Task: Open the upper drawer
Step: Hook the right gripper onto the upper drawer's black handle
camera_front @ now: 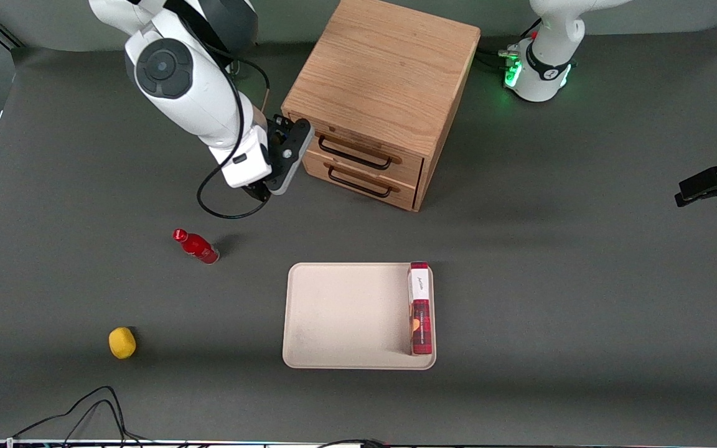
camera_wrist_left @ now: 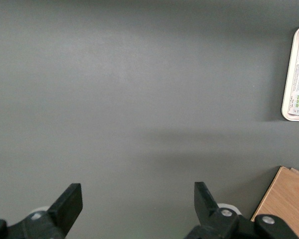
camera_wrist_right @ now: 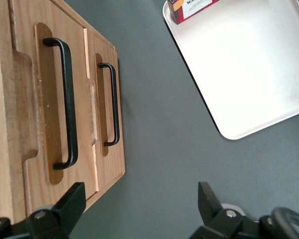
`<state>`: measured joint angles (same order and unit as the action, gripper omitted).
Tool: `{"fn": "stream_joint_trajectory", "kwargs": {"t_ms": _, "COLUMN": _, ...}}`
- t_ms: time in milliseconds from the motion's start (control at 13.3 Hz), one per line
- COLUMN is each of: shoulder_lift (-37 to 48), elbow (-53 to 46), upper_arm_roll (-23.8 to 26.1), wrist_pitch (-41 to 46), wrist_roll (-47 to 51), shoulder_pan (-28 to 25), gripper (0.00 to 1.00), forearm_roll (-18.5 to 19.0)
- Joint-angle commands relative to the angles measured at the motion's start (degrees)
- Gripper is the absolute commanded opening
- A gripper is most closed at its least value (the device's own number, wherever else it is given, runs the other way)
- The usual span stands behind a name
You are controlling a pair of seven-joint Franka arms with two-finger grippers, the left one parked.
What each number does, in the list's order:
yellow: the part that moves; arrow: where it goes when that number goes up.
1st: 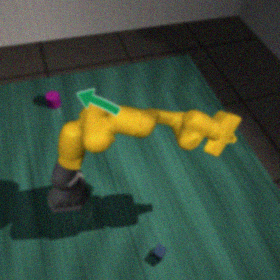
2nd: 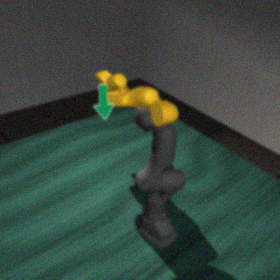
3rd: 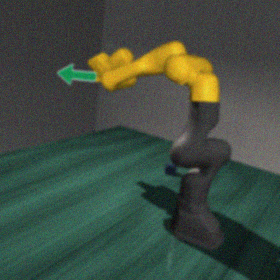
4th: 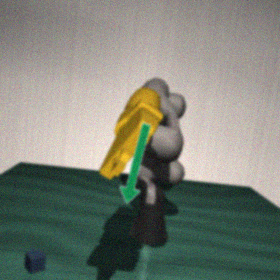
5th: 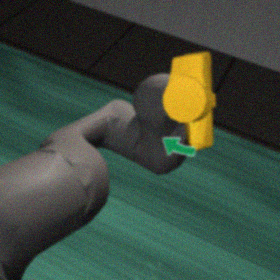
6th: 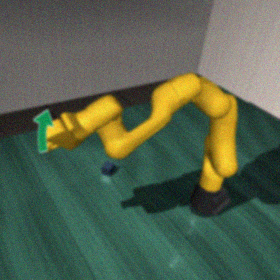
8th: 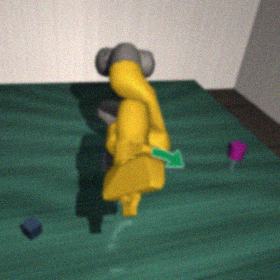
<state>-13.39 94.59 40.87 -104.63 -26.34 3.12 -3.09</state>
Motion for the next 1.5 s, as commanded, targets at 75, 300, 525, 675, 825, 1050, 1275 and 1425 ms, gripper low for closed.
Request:
{"fn": "stream_joint_trajectory", "kwargs": {"t_ms": 75, "shoulder_lift": -2.95, "elbow": -0.72, "upper_arm_roll": -0.27, "wrist_pitch": -3.12, "wrist_roll": -0.30, "shoulder_pan": -3.20, "gripper": 1.00, "forearm_roll": 2.21}}
{"fn": "stream_joint_trajectory", "kwargs": {"t_ms": 300, "shoulder_lift": -4.45, "elbow": -0.72, "upper_arm_roll": -0.27, "wrist_pitch": -5.23, "wrist_roll": 2.77, "shoulder_pan": -4.87, "gripper": 1.00, "forearm_roll": 2.21}}
{"fn": "stream_joint_trajectory", "kwargs": {"t_ms": 525, "shoulder_lift": -5.60, "elbow": -0.55, "upper_arm_roll": -0.35, "wrist_pitch": -6.55, "wrist_roll": 6.19, "shoulder_pan": -6.28, "gripper": 1.00, "forearm_roll": 2.21}}
{"fn": "stream_joint_trajectory", "kwargs": {"t_ms": 675, "shoulder_lift": -6.38, "elbow": -0.29, "upper_arm_roll": -0.36, "wrist_pitch": -7.69, "wrist_roll": 7.09, "shoulder_pan": -6.55, "gripper": 1.00, "forearm_roll": 2.30}}
{"fn": "stream_joint_trajectory", "kwargs": {"t_ms": 825, "shoulder_lift": -7.35, "elbow": -0.20, "upper_arm_roll": -0.53, "wrist_pitch": -8.57, "wrist_roll": 8.75, "shoulder_pan": -7.68, "gripper": 1.00, "forearm_roll": 2.39}}
{"fn": "stream_joint_trajectory", "kwargs": {"t_ms": 1050, "shoulder_lift": -7.36, "elbow": 0.85, "upper_arm_roll": -0.36, "wrist_pitch": -8.66, "wrist_roll": 11.13, "shoulder_pan": -8.13, "gripper": 1.00, "forearm_roll": 3.53}}
{"fn": "stream_joint_trajectory", "kwargs": {"t_ms": 1275, "shoulder_lift": -6.74, "elbow": 2.26, "upper_arm_roll": -0.18, "wrist_pitch": -8.58, "wrist_roll": 12.10, "shoulder_pan": -8.83, "gripper": 1.00, "forearm_roll": 3.44}}
{"fn": "stream_joint_trajectory", "kwargs": {"t_ms": 1425, "shoulder_lift": -6.83, "elbow": 2.70, "upper_arm_roll": -0.01, "wrist_pitch": -8.31, "wrist_roll": 12.62, "shoulder_pan": -9.61, "gripper": 1.00, "forearm_roll": 3.44}}
